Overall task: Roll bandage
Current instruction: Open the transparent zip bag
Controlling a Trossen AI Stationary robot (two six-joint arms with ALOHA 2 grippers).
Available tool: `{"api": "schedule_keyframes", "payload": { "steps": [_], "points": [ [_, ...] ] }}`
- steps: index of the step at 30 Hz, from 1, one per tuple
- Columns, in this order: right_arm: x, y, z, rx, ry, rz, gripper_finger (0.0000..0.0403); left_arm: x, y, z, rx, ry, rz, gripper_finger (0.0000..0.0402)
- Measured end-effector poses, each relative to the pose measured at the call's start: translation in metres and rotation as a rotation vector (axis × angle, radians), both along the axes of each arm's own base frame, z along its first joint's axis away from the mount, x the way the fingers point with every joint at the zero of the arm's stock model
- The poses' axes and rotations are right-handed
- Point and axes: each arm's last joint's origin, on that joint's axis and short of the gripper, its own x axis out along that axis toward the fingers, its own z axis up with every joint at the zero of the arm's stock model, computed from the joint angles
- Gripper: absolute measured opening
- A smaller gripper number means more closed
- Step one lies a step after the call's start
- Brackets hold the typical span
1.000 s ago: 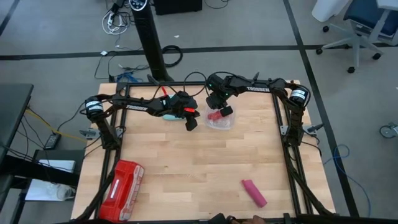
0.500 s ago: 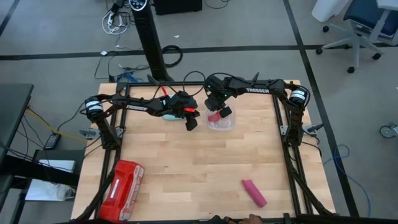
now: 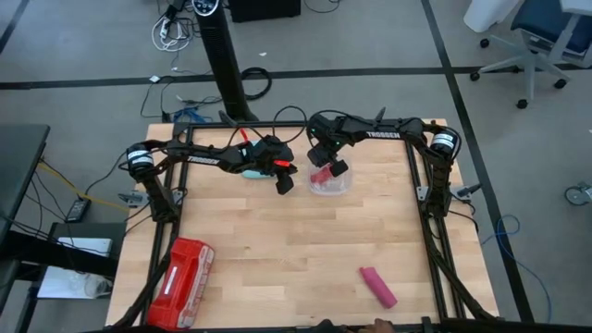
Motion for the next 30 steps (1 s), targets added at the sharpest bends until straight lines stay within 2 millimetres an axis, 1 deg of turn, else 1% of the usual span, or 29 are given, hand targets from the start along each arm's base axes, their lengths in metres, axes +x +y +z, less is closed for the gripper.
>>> {"api": "schedule_keyframes", "payload": {
  "steps": [3,7,14,18,23,26,30],
  "points": [
    [-0.001,0.000,-0.001,0.000,0.007,-0.038,0.0004,0.000,0.000,0.000,0.000,0.000,0.000,0.0046],
    [-0.002,-0.002,0.003,-0.016,0.015,-0.097,0.0002,0.000,0.000,0.000,0.000,-0.001,0.000,0.0046],
    [-0.009,-0.001,0.035,-0.021,-0.004,-0.151,0.0001,0.000,0.000,0.001,-0.007,-0.010,0.005,0.0046],
    [-0.018,0.004,0.063,-0.035,-0.031,-0.175,0.0001,0.005,0.000,0.007,-0.033,-0.102,-0.039,0.0046],
    [-0.037,0.012,0.100,-0.014,-0.076,-0.268,0.0001,0.010,0.001,0.025,-0.022,-0.209,-0.037,0.0046],
    [-0.048,0.019,0.116,-0.018,-0.094,-0.309,0.0000,0.018,0.004,0.042,-0.034,-0.244,-0.029,0.0046],
    [-0.059,0.031,0.133,-0.014,-0.123,-0.371,0.0000,0.030,0.004,0.071,0.014,-0.265,-0.025,0.0046]
  ]
}}
